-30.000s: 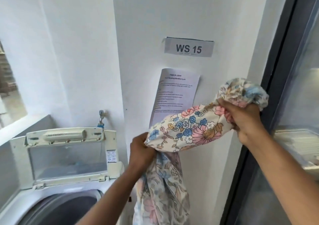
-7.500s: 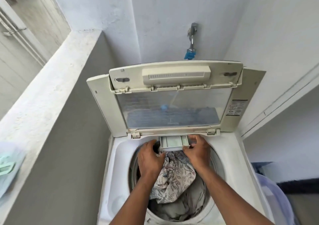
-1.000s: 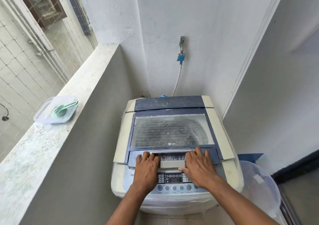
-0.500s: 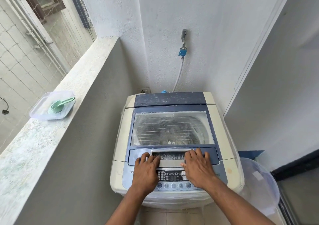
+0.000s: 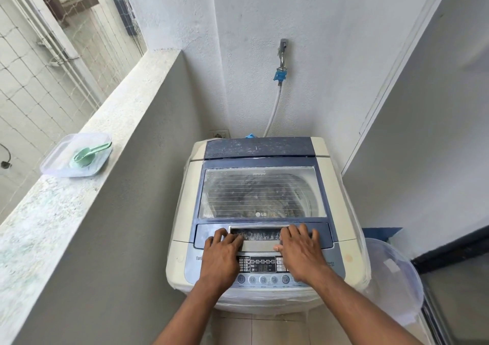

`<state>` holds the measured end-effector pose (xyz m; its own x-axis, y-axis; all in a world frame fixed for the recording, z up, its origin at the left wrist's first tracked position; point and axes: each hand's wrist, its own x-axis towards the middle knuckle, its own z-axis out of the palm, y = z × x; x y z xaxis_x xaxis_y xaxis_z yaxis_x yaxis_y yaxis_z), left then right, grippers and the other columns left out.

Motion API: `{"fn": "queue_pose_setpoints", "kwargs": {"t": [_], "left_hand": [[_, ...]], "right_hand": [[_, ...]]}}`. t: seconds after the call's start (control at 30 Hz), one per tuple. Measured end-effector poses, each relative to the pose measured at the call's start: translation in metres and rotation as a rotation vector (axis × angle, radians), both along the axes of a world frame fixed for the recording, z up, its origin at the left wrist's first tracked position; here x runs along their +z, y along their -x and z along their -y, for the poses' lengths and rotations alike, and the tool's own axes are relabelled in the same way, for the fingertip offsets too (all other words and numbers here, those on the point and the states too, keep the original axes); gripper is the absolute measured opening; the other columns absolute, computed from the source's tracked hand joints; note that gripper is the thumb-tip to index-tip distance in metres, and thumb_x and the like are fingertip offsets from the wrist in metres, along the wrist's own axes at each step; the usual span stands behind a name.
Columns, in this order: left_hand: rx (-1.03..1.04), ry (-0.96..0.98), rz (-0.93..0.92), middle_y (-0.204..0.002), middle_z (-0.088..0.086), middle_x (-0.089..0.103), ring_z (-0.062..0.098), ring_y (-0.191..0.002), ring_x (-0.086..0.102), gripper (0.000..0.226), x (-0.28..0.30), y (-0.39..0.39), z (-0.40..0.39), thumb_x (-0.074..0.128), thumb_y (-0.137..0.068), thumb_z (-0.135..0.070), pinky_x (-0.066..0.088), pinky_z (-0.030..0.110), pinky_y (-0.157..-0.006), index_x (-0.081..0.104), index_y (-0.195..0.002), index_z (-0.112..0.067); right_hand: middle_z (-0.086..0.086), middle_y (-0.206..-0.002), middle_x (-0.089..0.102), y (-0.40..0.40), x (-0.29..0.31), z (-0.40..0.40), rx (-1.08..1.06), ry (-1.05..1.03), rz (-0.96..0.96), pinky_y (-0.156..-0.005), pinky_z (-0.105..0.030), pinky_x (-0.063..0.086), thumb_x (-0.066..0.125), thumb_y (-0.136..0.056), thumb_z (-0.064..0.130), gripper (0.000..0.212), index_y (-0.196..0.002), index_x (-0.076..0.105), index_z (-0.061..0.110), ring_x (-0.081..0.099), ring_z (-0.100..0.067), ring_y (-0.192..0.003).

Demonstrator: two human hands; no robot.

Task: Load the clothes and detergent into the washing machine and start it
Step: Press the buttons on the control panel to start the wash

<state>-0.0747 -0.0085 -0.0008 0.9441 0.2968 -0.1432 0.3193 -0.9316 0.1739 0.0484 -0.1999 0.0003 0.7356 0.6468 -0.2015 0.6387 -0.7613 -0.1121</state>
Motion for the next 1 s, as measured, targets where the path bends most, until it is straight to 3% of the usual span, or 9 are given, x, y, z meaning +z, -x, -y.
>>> {"fn": "queue_pose_setpoints", "kwargs": {"t": [0.17, 0.27, 0.37, 0.5, 0.67, 0.87, 1.0], "left_hand": [[-0.039, 0.064, 0.052, -0.15, -0.009, 0.059, 0.024, -0.141, 0.046, 0.059, -0.005, 0.012, -0.005, 0.048, -0.094, -0.022, 0.043, 0.04, -0.11, 0.051, -0.153, -0.028], [-0.067, 0.13, 0.103, -0.163, -0.008, 0.043, 0.019, -0.15, 0.039, 0.064, -0.012, 0.025, -0.01, 0.056, -0.098, -0.033, 0.031, 0.034, -0.124, 0.038, -0.16, -0.03], [-0.068, 0.158, 0.112, -0.171, -0.009, 0.024, 0.015, -0.158, 0.024, 0.084, -0.016, 0.041, -0.015, 0.061, -0.096, -0.056, 0.019, 0.031, -0.13, 0.024, -0.166, -0.028], [-0.056, 0.181, 0.098, -0.175, -0.008, 0.005, 0.014, -0.163, 0.004, 0.112, -0.016, 0.055, -0.024, 0.058, -0.082, -0.083, 0.012, 0.04, -0.133, 0.013, -0.168, -0.027], [-0.05, 0.114, -0.05, -0.168, -0.014, -0.033, 0.012, -0.157, -0.031, 0.145, -0.019, 0.063, -0.035, 0.07, -0.066, -0.085, -0.013, 0.042, -0.13, -0.022, -0.163, -0.031], [-0.039, 0.129, -0.047, -0.167, -0.012, -0.038, 0.012, -0.155, -0.036, 0.142, -0.027, 0.064, -0.035, 0.065, -0.07, -0.088, -0.012, 0.048, -0.131, -0.028, -0.161, -0.03], [-0.017, 0.145, -0.023, -0.168, -0.01, -0.036, 0.014, -0.156, -0.034, 0.144, -0.033, 0.063, -0.029, 0.059, -0.069, -0.093, -0.012, 0.052, -0.13, -0.027, -0.162, -0.025]], "right_hand": [[0.003, -0.127, 0.056, 0.005, -0.004, 0.006, -0.004, -0.066, -0.007, -0.103, -0.045, 0.034, 0.042, -0.108, 0.046, 0.028, -0.124, 0.052, 0.025, 0.045, -0.022, -0.115], [0.006, -0.131, 0.058, 0.01, -0.008, 0.019, 0.004, -0.143, -0.014, -0.107, -0.041, 0.037, 0.052, -0.105, 0.045, 0.034, -0.134, 0.054, 0.028, 0.047, -0.021, -0.117], [0.01, -0.138, 0.054, 0.015, -0.01, 0.032, 0.007, -0.217, -0.055, -0.107, -0.035, 0.04, 0.065, -0.098, 0.044, 0.046, -0.139, 0.051, 0.029, 0.047, -0.018, -0.12], [0.009, -0.15, 0.045, 0.021, -0.012, 0.048, 0.001, -0.286, -0.109, -0.114, -0.031, 0.039, 0.07, -0.095, 0.044, 0.058, -0.145, 0.048, 0.025, 0.045, -0.015, -0.133], [0.001, -0.148, 0.049, 0.032, -0.019, 0.071, -0.114, -0.29, -0.102, -0.113, -0.037, 0.042, 0.078, -0.087, 0.043, 0.067, -0.145, 0.052, 0.02, 0.049, -0.021, -0.136], [-0.005, -0.151, 0.053, 0.047, -0.032, 0.092, -0.197, -0.284, -0.028, -0.11, -0.044, 0.049, 0.079, -0.087, 0.046, 0.07, -0.144, 0.053, 0.016, 0.054, -0.026, -0.135], [-0.003, -0.158, 0.048, 0.053, -0.036, 0.1, -0.188, -0.268, -0.015, -0.114, -0.046, 0.046, 0.078, -0.087, 0.046, 0.078, -0.152, 0.047, 0.016, 0.052, -0.026, -0.139]]}}
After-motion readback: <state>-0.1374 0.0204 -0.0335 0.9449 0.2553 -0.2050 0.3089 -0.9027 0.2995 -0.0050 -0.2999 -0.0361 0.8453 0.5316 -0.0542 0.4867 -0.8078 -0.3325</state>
